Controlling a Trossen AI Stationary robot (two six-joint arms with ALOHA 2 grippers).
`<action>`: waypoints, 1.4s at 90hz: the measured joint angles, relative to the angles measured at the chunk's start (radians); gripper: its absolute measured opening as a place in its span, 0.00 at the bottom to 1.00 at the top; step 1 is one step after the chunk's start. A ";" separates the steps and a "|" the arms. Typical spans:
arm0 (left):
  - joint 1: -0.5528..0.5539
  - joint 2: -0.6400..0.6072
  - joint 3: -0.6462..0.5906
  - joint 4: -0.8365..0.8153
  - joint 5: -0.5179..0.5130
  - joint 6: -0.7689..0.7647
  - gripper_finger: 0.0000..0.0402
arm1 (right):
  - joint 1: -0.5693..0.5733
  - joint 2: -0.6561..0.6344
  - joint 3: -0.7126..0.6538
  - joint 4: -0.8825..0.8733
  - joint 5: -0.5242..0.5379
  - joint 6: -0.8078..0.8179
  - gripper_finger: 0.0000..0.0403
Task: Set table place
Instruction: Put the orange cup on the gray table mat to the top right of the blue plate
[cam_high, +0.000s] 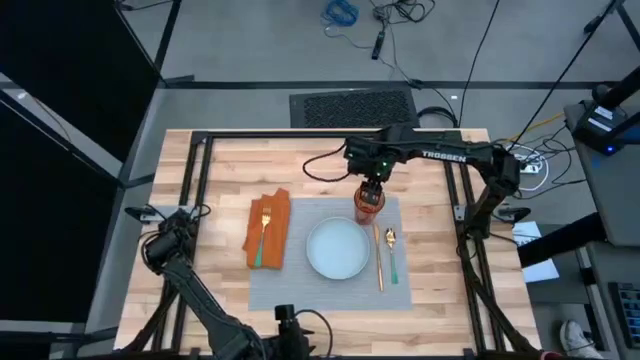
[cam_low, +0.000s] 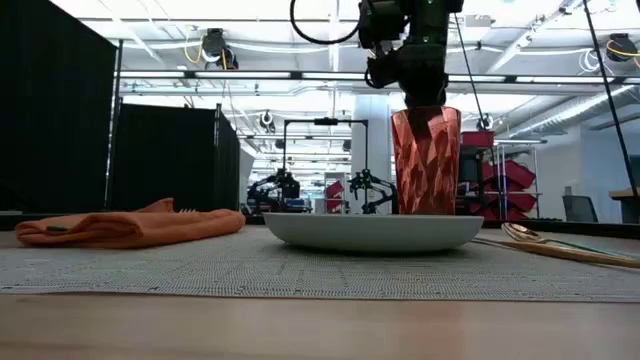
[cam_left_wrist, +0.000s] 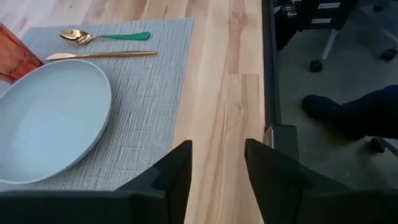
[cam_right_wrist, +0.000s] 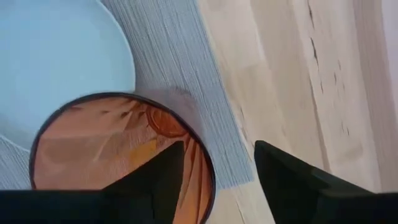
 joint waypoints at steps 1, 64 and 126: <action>0.000 0.000 0.000 0.000 0.000 0.000 0.33 | 0.000 0.000 0.000 0.000 0.000 -0.001 0.41; 0.000 0.000 0.000 0.000 -0.003 0.000 0.33 | -0.001 0.024 0.000 -0.024 -0.051 -0.064 0.00; 0.001 0.000 0.000 -0.032 -0.004 0.019 0.33 | -0.116 0.023 0.000 -0.021 -0.050 -0.124 0.00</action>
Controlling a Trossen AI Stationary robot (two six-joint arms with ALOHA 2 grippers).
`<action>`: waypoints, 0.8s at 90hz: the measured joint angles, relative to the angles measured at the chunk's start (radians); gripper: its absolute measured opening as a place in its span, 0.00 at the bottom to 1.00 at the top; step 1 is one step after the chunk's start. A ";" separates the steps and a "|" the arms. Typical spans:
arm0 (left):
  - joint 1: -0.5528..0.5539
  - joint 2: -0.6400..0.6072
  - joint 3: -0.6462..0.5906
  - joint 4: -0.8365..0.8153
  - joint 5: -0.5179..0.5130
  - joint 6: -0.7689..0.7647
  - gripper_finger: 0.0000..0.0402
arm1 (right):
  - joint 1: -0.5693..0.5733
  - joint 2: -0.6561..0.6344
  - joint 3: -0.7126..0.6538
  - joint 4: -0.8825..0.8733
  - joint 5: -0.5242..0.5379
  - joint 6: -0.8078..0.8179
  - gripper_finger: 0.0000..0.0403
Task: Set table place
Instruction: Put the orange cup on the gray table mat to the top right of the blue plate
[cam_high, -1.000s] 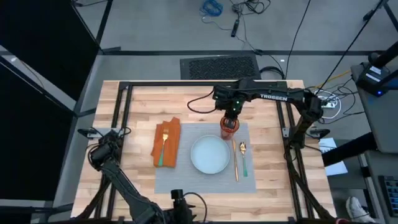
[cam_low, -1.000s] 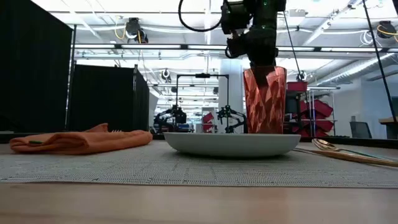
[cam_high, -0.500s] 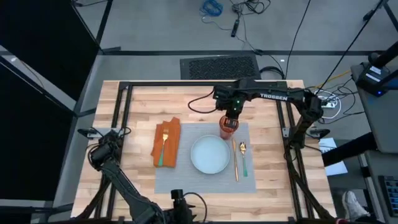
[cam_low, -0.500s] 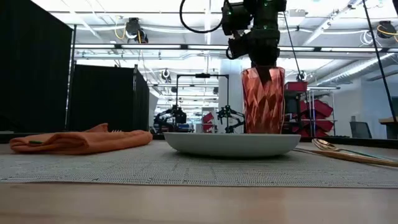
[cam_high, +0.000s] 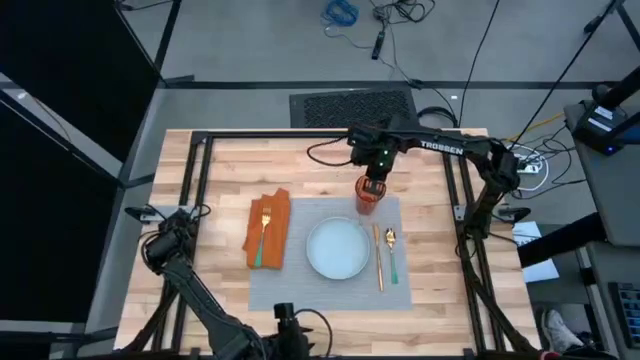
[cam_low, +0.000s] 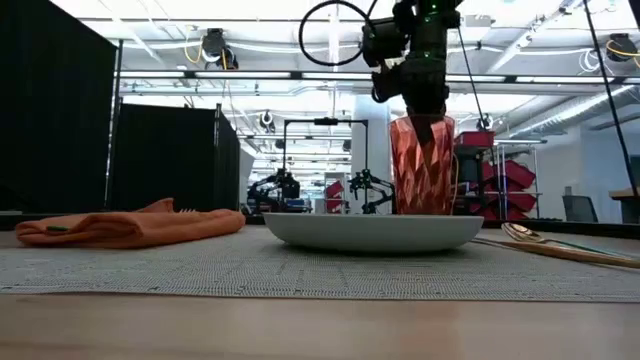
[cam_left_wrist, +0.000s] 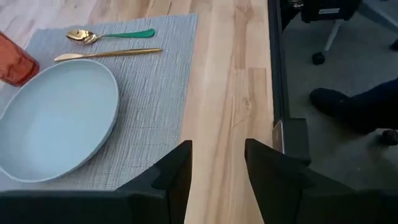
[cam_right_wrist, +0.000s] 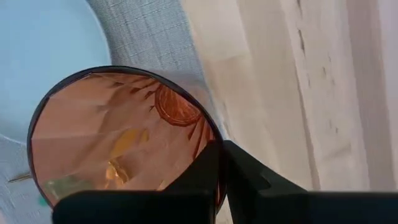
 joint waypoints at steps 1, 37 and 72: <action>0.000 0.000 0.000 0.000 0.000 0.001 0.33 | -0.002 0.000 0.000 0.001 0.000 -0.001 0.00; 0.008 0.000 0.000 -0.017 -0.006 0.007 0.33 | -0.056 0.000 0.000 0.004 -0.002 -0.022 0.00; 0.025 0.000 0.000 -0.016 -0.006 0.024 0.33 | -0.056 -0.001 0.000 0.005 -0.055 -0.021 0.09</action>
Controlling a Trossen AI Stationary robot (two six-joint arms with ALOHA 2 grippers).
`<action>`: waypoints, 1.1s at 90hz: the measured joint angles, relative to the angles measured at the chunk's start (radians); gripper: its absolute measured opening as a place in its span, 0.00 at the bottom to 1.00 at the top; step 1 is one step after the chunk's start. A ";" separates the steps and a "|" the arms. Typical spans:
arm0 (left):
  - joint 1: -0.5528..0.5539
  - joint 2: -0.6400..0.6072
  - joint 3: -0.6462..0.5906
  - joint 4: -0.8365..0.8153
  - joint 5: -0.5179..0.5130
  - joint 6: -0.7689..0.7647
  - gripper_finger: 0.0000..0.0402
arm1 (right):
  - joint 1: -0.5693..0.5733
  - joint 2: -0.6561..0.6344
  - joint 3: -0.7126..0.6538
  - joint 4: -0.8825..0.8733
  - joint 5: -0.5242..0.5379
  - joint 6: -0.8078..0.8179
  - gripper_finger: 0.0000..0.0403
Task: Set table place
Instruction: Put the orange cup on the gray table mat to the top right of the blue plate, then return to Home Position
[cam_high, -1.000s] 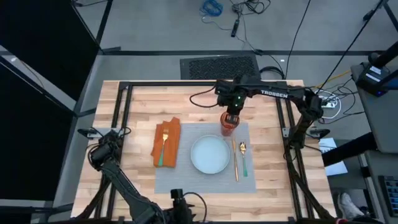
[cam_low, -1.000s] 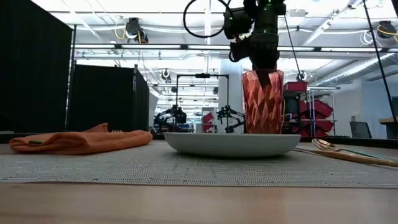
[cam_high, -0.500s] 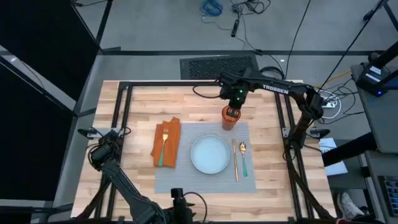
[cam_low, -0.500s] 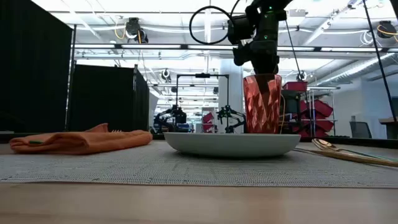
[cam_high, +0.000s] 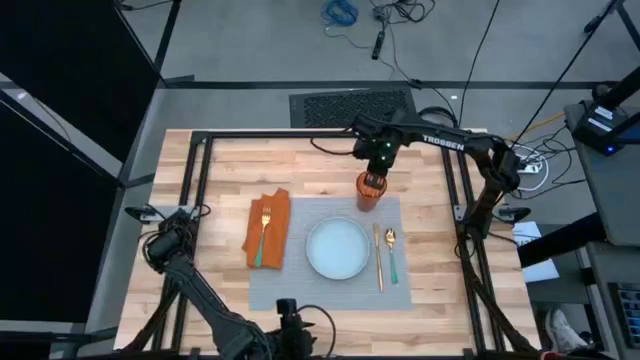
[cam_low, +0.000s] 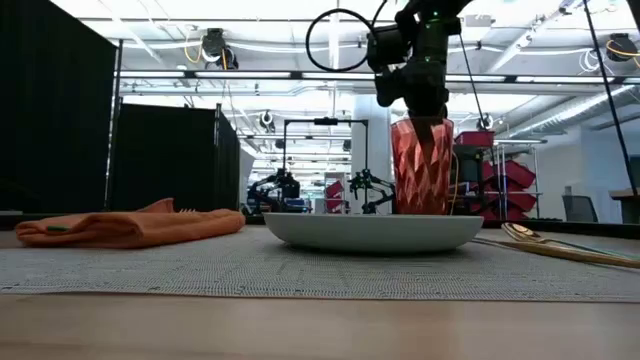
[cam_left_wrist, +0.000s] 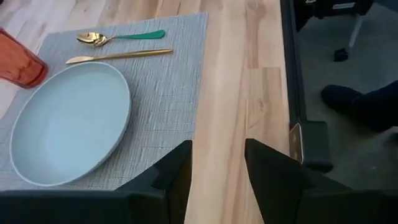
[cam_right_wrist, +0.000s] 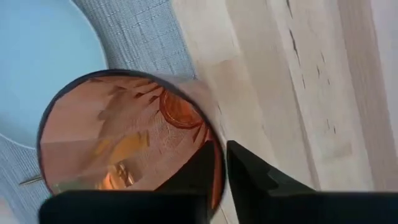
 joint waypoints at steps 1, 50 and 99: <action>0.000 0.000 0.000 0.000 0.000 0.000 0.33 | 0.000 0.000 0.000 0.000 0.000 0.000 0.10; 0.002 0.000 0.000 0.000 0.000 0.006 0.33 | 0.000 -0.085 0.001 -0.005 0.002 0.035 0.23; 0.046 -0.115 0.000 -0.348 -0.100 -0.185 0.33 | 0.041 -0.461 0.001 0.023 0.022 0.204 0.33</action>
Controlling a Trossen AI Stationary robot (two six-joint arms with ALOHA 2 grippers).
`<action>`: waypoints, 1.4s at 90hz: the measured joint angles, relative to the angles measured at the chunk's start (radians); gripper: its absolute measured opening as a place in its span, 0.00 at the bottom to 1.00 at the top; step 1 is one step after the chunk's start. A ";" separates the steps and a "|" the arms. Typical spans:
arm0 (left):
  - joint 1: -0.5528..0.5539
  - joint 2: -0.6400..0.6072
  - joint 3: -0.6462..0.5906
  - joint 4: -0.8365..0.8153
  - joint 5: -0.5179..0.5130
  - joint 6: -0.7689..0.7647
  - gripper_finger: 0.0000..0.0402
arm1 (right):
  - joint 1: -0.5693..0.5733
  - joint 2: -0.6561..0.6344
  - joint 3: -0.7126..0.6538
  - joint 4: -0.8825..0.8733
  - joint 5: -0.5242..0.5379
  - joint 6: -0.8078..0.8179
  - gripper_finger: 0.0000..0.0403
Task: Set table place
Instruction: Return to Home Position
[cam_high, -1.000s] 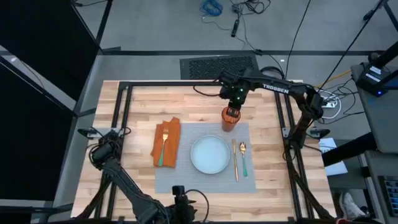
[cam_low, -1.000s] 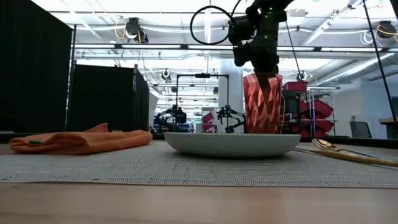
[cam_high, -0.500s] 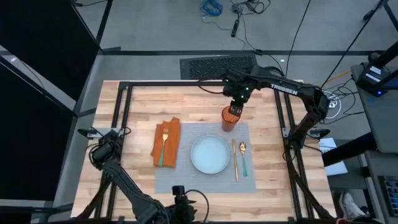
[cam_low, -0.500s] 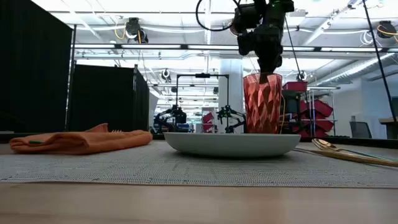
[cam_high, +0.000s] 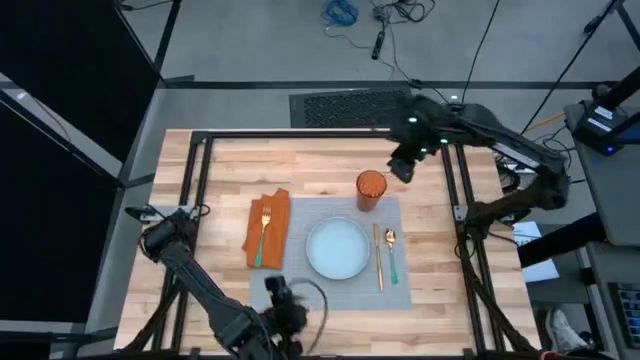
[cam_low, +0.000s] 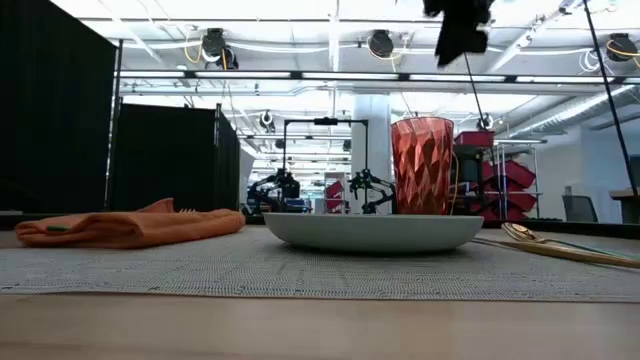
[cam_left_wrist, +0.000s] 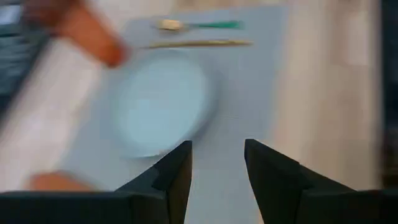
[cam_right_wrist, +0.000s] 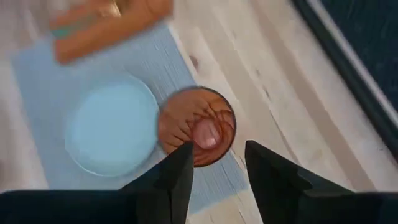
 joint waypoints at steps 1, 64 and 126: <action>0.002 -0.008 0.000 -0.018 -0.009 -0.013 0.33 | 0.003 -0.011 0.000 0.001 0.004 0.006 0.33; 0.240 -0.650 -0.513 -0.351 -0.049 -0.043 0.33 | 0.255 -0.349 -0.001 -0.238 0.310 0.165 0.33; -0.101 -1.269 -0.873 -0.014 -0.772 0.020 0.33 | 0.367 -0.734 -0.833 1.080 0.293 -0.123 0.33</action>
